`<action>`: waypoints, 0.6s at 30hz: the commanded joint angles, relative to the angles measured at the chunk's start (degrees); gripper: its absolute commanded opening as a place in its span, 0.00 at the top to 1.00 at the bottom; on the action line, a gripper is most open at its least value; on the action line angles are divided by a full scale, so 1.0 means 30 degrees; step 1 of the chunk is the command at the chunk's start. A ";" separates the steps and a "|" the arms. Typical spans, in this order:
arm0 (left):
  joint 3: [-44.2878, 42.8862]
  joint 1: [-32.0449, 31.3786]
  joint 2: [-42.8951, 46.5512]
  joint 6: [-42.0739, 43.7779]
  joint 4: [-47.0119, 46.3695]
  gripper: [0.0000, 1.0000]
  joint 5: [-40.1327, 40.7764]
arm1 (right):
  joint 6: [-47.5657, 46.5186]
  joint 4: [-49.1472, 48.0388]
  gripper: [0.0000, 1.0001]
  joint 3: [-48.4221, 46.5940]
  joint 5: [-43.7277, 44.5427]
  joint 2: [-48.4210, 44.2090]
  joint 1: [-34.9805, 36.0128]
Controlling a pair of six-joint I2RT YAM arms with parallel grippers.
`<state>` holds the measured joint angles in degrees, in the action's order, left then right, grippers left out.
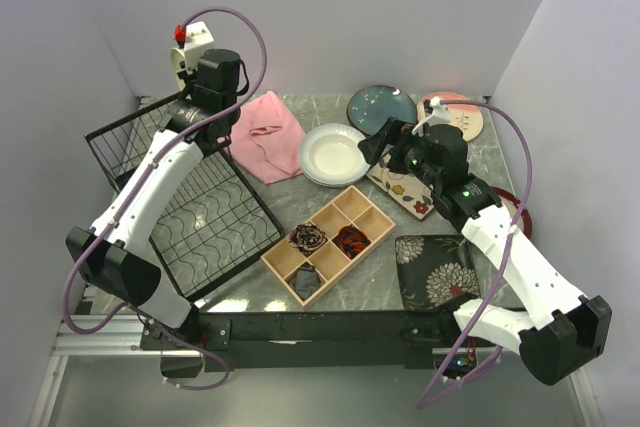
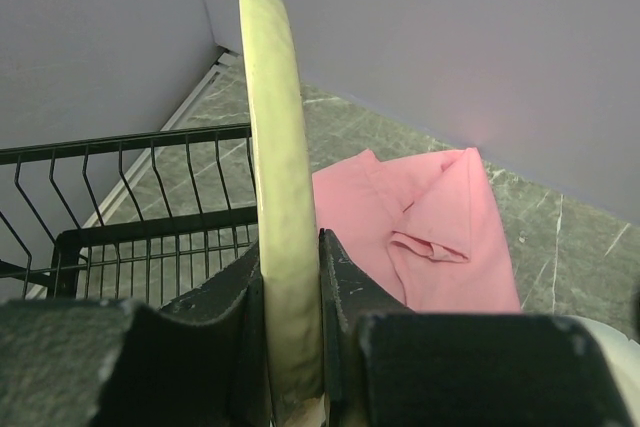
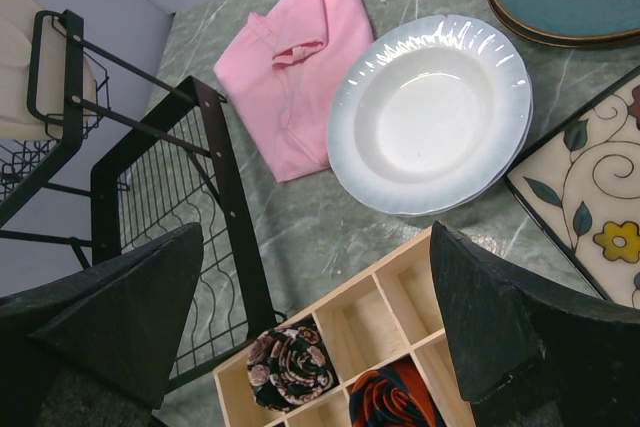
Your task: Unload the plates from the dish rack
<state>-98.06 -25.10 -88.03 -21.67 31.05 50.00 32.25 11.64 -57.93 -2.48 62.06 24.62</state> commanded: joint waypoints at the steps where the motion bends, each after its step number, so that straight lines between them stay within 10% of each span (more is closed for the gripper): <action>1: -0.1913 -0.0246 0.1599 0.2653 -0.2116 0.99 0.1381 | -0.0262 -0.0393 0.00 -0.0231 0.0387 -0.0501 0.0201; 18: -0.2968 -0.0363 0.2330 0.3238 -0.2261 0.99 0.0970 | -0.0291 -0.0305 0.00 -0.0524 0.0505 -0.0268 0.0318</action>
<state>-102.00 -25.96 -87.05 -17.69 32.08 48.88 32.25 11.68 -57.93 -2.31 61.93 24.99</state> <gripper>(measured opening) 0.228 0.998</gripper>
